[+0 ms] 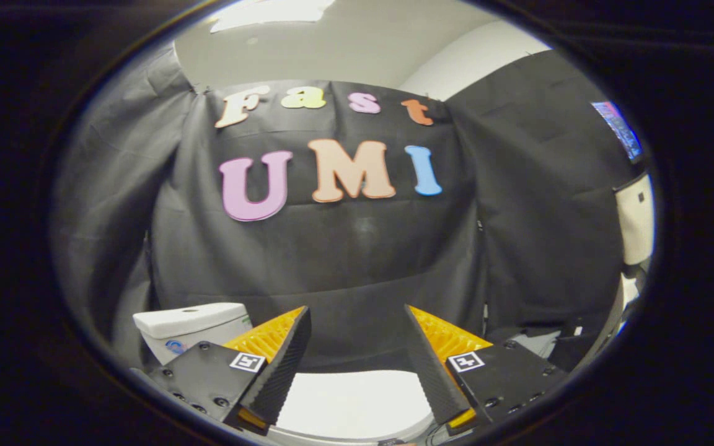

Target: Open the toilet lid.

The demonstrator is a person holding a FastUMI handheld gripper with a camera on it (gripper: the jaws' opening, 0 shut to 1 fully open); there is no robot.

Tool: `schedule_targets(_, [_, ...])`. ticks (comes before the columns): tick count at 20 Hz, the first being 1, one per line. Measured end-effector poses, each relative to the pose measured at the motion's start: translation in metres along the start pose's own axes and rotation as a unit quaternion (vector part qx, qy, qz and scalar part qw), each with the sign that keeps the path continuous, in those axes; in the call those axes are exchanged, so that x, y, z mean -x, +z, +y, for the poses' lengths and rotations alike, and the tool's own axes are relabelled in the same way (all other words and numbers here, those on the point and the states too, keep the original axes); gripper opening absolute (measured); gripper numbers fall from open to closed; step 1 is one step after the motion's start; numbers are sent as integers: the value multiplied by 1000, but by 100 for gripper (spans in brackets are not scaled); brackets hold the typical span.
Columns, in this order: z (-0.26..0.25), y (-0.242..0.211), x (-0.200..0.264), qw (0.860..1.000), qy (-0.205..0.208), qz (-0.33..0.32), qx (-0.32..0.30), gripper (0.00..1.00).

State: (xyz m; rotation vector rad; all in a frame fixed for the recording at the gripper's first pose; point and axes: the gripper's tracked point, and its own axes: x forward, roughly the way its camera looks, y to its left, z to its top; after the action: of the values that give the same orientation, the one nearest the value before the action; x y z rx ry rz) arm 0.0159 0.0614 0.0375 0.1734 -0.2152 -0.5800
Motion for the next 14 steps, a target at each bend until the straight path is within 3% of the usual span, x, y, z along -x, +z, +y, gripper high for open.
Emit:
schedule_targets(3, [-36, -25, 6, 994, -106, 15, -38, 88])
schedule_targets(5, [-50, -45, 12, 985, -153, 25, -81, 87])
schedule_targets(9, [-45, -105, 18, 965, -178, 62, -183, 86])
schedule_targets(14, [-33, -187, 41, 925, -208, 129, -291, 85])
